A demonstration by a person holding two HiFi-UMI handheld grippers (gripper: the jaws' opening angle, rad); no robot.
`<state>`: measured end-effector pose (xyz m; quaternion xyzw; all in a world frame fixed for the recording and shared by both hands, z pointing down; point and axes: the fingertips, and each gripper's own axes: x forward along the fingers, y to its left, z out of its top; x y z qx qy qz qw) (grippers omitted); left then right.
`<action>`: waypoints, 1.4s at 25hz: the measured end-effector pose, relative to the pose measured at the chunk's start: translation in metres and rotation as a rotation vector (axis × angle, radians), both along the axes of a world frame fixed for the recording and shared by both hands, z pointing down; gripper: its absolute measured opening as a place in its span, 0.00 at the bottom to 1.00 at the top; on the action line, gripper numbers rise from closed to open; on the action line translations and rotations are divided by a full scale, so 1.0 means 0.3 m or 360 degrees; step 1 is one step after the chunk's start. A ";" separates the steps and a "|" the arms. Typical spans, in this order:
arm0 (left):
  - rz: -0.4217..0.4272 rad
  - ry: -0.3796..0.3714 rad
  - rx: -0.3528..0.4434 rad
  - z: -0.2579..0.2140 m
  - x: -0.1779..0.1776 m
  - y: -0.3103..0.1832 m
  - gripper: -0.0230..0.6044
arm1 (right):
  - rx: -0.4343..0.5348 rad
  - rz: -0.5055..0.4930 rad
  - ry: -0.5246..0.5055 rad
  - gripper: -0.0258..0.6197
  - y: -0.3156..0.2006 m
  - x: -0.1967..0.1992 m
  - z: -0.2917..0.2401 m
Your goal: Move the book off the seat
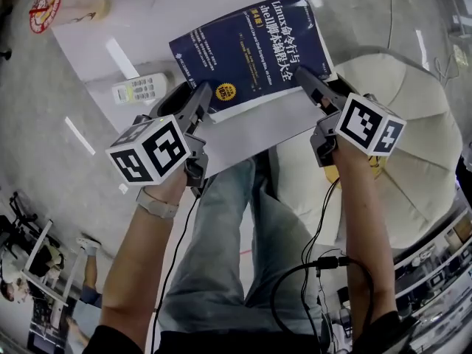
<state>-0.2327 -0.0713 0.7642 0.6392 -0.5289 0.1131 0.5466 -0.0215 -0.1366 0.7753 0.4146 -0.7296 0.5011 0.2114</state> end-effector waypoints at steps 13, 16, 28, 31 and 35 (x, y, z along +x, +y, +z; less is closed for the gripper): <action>0.0226 -0.0303 0.0228 -0.124 0.066 -0.001 0.27 | 0.0043 0.0110 0.0001 0.56 0.068 0.155 -0.069; 0.0323 -0.0396 0.0316 -0.160 0.127 0.012 0.27 | 0.0067 0.0156 -0.0028 0.56 0.113 0.211 -0.099; 0.0765 -0.0316 0.0523 -0.320 0.605 0.111 0.27 | 0.0163 0.0315 -0.0134 0.52 0.336 0.527 -0.270; 0.0914 -0.0289 0.0565 -0.371 0.751 0.169 0.27 | 0.0215 0.0363 -0.0108 0.46 0.411 0.623 -0.330; 0.1068 -0.0227 0.0597 -0.424 0.939 0.241 0.27 | 0.0288 0.0419 -0.0061 0.39 0.505 0.749 -0.399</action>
